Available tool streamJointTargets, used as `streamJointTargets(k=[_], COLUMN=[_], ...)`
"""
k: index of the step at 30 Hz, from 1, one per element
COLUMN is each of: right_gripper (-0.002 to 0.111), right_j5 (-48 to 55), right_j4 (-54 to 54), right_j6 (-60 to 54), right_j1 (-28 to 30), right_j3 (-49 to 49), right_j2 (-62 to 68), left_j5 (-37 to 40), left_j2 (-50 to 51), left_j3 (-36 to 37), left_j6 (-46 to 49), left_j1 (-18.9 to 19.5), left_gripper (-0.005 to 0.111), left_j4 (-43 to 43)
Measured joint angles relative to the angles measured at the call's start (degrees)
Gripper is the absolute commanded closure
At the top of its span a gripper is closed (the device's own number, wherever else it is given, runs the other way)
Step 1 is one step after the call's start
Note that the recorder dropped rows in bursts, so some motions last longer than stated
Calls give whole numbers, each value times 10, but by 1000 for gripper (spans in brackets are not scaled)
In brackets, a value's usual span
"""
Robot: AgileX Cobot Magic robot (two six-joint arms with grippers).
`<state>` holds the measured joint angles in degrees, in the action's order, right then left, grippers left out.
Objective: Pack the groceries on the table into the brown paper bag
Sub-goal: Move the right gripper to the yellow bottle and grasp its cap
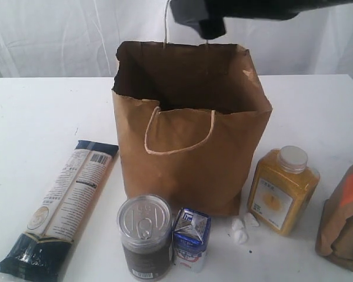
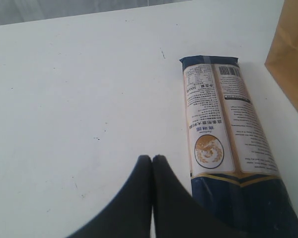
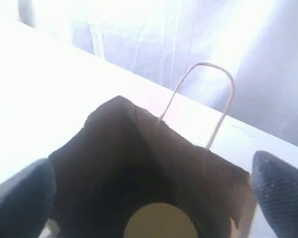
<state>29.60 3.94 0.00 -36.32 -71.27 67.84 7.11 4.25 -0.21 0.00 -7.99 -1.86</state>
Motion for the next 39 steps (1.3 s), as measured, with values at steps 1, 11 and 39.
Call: streamJointTargets(k=[1,11,39], right_gripper=[8,8,8], right_j5=[28,296,252], right_j4=[12,126,39], right_j6=[7,55,-25], right_j1=[0,0,108], right_j3=[0,0,171], right_j2=[-23,-202,-37], left_j5=[0,0,0], left_j2=[0,0,0], left_j3=[0,0,0], left_j6=[0,0,0], left_j1=[0,0,0], left_gripper=[107,107,107], left_j4=[0,0,0])
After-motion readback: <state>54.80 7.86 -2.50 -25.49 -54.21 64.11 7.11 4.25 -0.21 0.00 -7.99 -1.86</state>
